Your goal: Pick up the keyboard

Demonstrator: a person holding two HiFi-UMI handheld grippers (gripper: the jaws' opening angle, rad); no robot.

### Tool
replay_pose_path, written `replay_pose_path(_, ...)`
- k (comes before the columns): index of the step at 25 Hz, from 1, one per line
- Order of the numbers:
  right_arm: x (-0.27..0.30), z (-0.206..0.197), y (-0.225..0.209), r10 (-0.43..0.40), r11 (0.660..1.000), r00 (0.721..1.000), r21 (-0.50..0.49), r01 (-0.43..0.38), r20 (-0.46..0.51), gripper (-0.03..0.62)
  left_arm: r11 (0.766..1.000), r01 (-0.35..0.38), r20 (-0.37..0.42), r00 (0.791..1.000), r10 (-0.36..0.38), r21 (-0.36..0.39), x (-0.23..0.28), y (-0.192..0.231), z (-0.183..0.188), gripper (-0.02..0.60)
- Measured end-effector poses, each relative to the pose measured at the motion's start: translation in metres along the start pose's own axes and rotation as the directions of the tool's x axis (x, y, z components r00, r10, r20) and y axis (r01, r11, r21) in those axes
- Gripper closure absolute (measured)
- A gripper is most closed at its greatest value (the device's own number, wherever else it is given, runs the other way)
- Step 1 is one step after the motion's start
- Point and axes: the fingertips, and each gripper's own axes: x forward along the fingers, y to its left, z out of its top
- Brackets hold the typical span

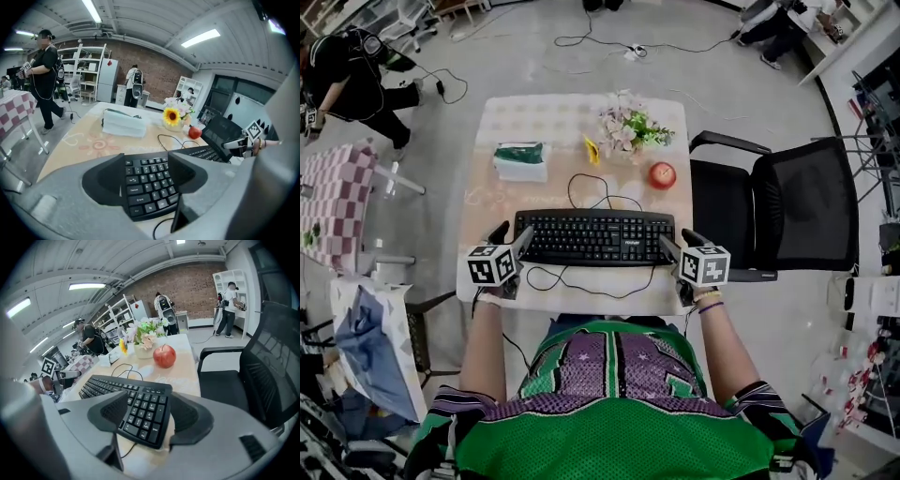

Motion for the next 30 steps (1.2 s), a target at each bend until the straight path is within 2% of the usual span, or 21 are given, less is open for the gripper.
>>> replay_pose_path(5,0.021,-0.018,-0.007,0.012,0.999,0.999,0.043,-0.01,-0.045,0.322,1.0,-0.001,-0.081,0.997,0.0,-0.011,0.019,0.013,-0.028,0.298)
replay_pose_path(10,0.034,-0.025,-0.009,0.027,0.997,0.997,0.079,-0.021,-0.075,0.322,0.998,-0.05,-0.13,0.991,0.043,-0.047,0.032,0.032,-0.046,0.298)
replay_pose_path(17,0.044,-0.029,-0.016,0.002,0.998,0.995,0.059,0.004,-0.103,0.322,0.994,0.009,-0.195,0.98,-0.03,-0.109,0.041,0.031,-0.051,0.298)
replay_pose_path(23,0.05,-0.034,-0.018,0.004,0.997,0.991,0.082,0.007,-0.13,0.322,0.996,0.056,-0.271,0.96,-0.073,-0.071,0.041,0.023,-0.058,0.29)
replay_pose_path(27,0.05,-0.036,-0.018,0.025,0.991,0.992,0.132,-0.008,-0.128,0.324,0.996,0.054,-0.281,0.957,-0.07,-0.066,0.042,0.022,-0.057,0.29)
replay_pose_path(30,0.051,-0.036,-0.019,0.024,0.991,0.991,0.134,-0.007,-0.13,0.324,0.996,0.05,-0.278,0.958,-0.07,-0.077,0.043,0.022,-0.057,0.29)
